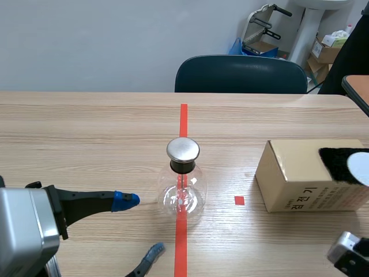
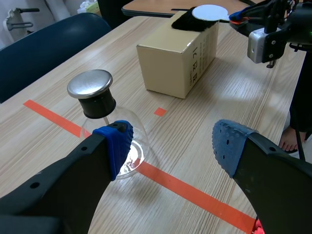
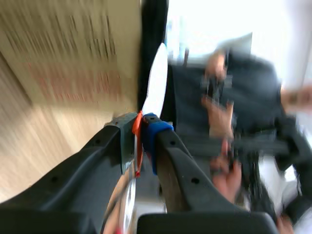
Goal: Do the electroscope experiment
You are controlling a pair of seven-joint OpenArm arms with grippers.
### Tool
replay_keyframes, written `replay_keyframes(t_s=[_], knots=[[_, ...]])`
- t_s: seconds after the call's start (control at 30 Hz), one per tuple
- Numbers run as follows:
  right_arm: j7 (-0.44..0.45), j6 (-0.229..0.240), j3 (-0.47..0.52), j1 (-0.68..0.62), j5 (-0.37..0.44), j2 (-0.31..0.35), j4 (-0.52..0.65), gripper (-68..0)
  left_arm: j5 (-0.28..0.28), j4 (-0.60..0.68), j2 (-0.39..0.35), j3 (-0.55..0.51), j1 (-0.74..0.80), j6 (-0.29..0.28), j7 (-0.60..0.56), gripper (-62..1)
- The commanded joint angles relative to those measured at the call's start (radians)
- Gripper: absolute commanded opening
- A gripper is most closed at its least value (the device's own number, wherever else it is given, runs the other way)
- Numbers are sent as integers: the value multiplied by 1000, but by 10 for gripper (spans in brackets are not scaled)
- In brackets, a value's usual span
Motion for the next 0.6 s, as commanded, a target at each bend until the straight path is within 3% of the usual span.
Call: replay_keyframes(t_s=[0.0, 0.07, 0.2, 0.27, 0.33, 0.47, 0.53, 0.57], knots=[[59, -21, 1, 0, 2, 8, 10, -665, -13, 18, 3, 3, 2, -3, -18, -232], [72, -21, 1, 0, 2, 7, 10, -665, -13, 18, 3, 3, 2, -3, -18, -232], [-134, -25, 2, 0, 10, -3, 10, -665, -13, 18, 3, 3, 2, -3, -18, -232], [-171, -25, 4, 0, 10, -3, 10, -665, -13, 18, 3, 3, 2, -3, -18, -232], [-109, -25, 5, -3, 8, -3, 10, -665, -13, 18, 3, 3, 2, -3, -18, -232], [121, -32, 5, -2, 0, -3, 10, -665, -13, 18, 3, 3, 2, -3, -18, -232], [142, -40, 5, -2, 1, -4, 10, -665, -13, 18, 3, 3, 2, -3, -18, -232], [112, -44, 6, -3, 3, -6, 10, -665, -13, 18, 3, 3, 2, -3, -18, -232]])
